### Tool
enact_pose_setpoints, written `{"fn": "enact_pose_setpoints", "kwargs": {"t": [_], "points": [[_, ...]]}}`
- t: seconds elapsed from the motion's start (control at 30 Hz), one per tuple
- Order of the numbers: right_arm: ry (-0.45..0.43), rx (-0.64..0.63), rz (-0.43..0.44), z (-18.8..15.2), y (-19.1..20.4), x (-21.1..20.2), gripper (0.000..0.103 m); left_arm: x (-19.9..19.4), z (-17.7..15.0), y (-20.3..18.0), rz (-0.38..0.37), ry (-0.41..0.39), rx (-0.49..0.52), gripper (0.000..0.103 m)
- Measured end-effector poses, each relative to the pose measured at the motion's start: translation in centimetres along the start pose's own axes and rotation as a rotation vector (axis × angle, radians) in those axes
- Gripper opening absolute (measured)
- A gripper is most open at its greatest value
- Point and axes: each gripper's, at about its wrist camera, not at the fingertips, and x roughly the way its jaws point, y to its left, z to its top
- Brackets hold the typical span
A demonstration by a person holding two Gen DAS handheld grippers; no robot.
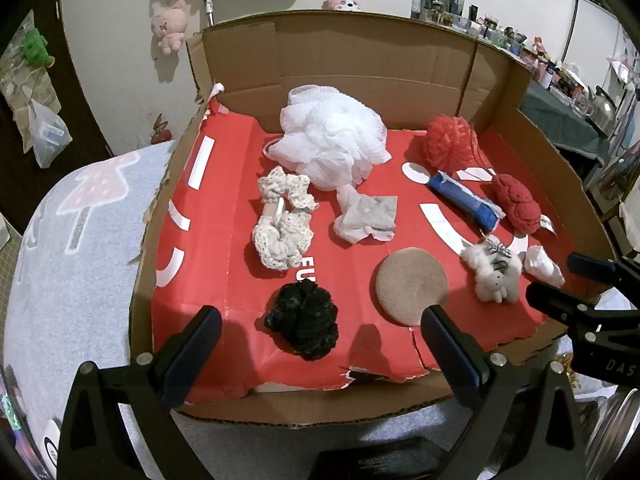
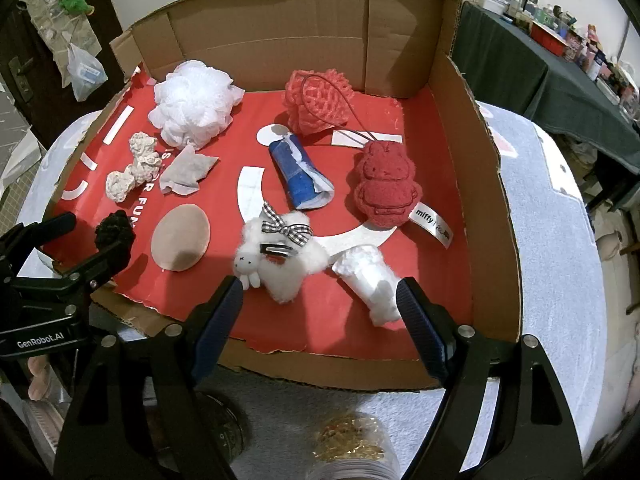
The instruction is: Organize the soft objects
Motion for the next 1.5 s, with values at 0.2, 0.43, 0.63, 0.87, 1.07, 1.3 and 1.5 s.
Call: {"fn": "enact_pose_setpoints", "kwargs": {"t": [0.2,0.43,0.63,0.87,1.07,1.3,1.5], "points": [[0.007,-0.003,0.02,-0.2,0.3,0.2,0.079,0.0,0.0,0.1,0.001,0.0,0.0,0.102],[-0.007,-0.008,0.001,-0.2,0.5,0.0,0.079,0.0,0.0,0.2,0.001,-0.004,-0.002,0.102],[-0.032,0.012,-0.008,-0.4,0.2,-0.3,0.079,-0.1,-0.1,0.1,0.008,-0.015,0.005,0.102],[-0.05,0.02,-0.01,-0.4,0.0,-0.7,0.079,-0.2,-0.1,0.0,0.01,-0.021,0.007,0.102],[-0.066,0.006,-0.004,-0.5,0.2,-1.0,0.079,-0.3,-0.1,0.1,0.005,-0.024,0.004,0.102],[-0.078,0.007,-0.004,-0.5,0.2,-1.1,0.079,-0.3,-0.1,-0.1,0.008,-0.036,0.011,0.102],[-0.08,0.006,-0.003,-0.6,0.1,-1.1,0.079,-0.3,0.0,0.0,0.006,-0.033,0.007,0.102]]}}
